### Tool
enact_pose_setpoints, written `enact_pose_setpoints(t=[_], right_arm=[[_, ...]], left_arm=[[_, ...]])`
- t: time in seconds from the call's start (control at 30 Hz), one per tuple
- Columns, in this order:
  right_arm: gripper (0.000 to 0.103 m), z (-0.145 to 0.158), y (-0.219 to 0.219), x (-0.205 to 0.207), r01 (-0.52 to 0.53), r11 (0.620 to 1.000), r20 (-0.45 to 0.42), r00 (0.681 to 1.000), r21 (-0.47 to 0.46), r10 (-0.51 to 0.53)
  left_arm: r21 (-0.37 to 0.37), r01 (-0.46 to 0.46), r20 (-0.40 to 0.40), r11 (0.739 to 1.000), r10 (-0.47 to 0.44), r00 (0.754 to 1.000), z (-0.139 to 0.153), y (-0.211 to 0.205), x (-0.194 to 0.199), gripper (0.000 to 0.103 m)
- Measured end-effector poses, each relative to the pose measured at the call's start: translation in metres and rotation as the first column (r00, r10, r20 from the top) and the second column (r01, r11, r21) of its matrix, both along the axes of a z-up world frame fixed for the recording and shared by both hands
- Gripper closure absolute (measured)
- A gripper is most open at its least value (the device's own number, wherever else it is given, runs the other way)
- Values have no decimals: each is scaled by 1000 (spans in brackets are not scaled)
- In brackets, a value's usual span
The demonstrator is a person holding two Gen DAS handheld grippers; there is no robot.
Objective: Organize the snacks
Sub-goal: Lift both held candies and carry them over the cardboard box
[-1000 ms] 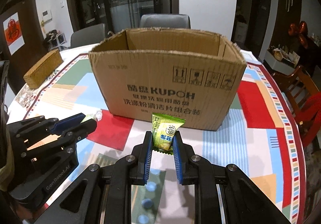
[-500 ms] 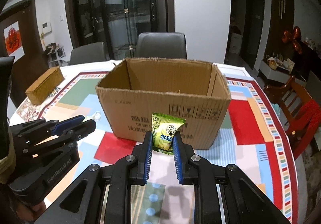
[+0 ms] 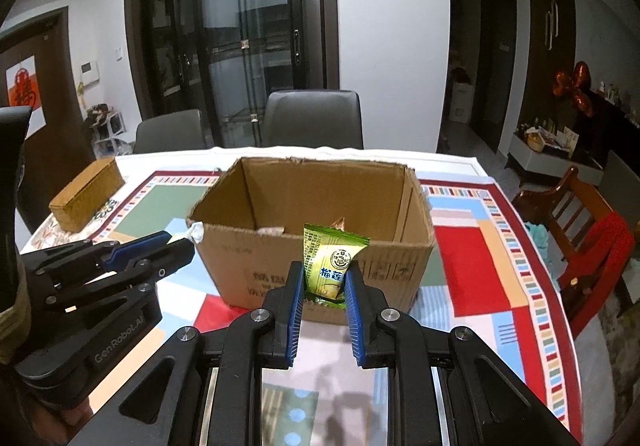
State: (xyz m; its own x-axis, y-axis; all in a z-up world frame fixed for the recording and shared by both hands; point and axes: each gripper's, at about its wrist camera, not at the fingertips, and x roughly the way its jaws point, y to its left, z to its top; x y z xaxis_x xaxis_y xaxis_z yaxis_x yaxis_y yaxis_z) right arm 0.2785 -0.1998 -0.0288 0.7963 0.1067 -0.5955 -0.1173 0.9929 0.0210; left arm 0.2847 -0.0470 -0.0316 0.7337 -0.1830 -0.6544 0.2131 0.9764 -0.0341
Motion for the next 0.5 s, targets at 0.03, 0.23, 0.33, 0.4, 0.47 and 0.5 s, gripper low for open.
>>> enact_pose_setpoints(t=[0.03,0.23,0.33,0.4,0.47,0.5], right_arm=[[82,2,-1,1,2,1000,5,1000,-1,-2],[82,17,-3,8,12,1000,41,999,-8,-11],[82,23,-3,14,15,1000,59,998,-17,-14],[82,27,-4,18,19,1000,68,998,-21,-17],[82,29,-5,22,22,1000,72,997,-22,-20],[82,29,-5,25,24,999,74,997,-23,-22]], left_arm=[[1,1,5,1000,-1,1000,2,-1,1,84],[-1,5,30,1000,-5,1000,14,-4,12,84],[-2,6,40,1000,-6,999,19,-5,18,84],[-3,5,43,1000,-5,999,22,-6,25,84],[-4,5,46,1000,-4,999,22,-6,29,84],[-5,4,46,1000,-4,999,22,-6,32,84]])
